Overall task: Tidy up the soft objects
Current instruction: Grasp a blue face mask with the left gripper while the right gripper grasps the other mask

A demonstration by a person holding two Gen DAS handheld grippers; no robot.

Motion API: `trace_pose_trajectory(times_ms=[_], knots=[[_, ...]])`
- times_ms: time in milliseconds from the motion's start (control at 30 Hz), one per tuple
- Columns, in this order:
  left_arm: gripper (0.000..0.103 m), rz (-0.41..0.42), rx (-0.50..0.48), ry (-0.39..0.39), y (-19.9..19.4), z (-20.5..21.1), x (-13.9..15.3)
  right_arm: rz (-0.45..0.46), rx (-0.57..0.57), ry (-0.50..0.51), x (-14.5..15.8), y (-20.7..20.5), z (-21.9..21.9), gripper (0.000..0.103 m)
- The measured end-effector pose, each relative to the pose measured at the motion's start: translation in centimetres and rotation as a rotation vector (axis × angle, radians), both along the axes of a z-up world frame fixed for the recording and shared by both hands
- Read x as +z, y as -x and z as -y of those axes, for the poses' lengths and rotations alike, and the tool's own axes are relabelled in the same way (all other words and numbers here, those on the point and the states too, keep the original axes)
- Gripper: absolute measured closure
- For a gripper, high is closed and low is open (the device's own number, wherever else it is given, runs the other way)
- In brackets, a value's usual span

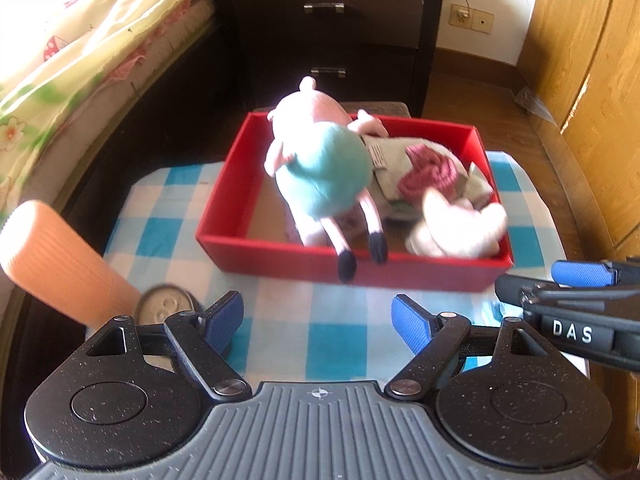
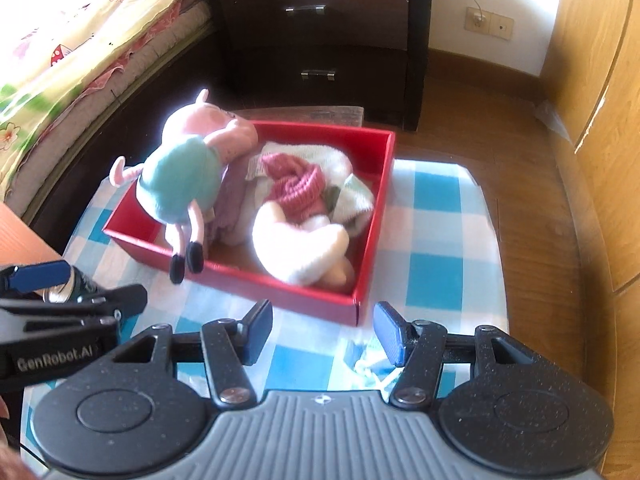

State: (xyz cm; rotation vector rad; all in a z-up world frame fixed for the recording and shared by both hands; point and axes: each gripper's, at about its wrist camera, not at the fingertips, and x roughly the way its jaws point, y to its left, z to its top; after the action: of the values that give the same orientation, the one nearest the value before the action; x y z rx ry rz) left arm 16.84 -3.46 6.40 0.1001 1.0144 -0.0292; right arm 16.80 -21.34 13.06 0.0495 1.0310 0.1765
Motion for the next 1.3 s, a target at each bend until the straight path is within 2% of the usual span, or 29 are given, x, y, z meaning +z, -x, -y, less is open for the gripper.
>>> trace_pose_trajectory(times_ms=[233,367,867,1167,1300], knots=[[0.023,-0.007,-0.016,-0.009,2.0,0.3,-0.8,-0.011,0.002,-0.005,-0.4,1.5,0.3,0.069],[0.023,-0.025,-0.011,0.021,3.1,0.1,-1.5,-0.015,0.002,-0.012,-0.5,2.4,0.5,0.069],[0.023,-0.178,-0.030,0.092,7.2,1.9,-7.6,-0.065,-0.015,-0.013,-3.0,4.5,3.0,0.070],[0.023,-0.210,0.005,0.083,8.1,2.9,-10.9,-0.079,-0.047,-0.021,-3.9,4.2,4.8,0.070],[0.035,-0.181,0.021,0.062,8.6,2.5,-11.4,-0.087,-0.053,-0.030,-4.6,3.5,5.1,0.070]])
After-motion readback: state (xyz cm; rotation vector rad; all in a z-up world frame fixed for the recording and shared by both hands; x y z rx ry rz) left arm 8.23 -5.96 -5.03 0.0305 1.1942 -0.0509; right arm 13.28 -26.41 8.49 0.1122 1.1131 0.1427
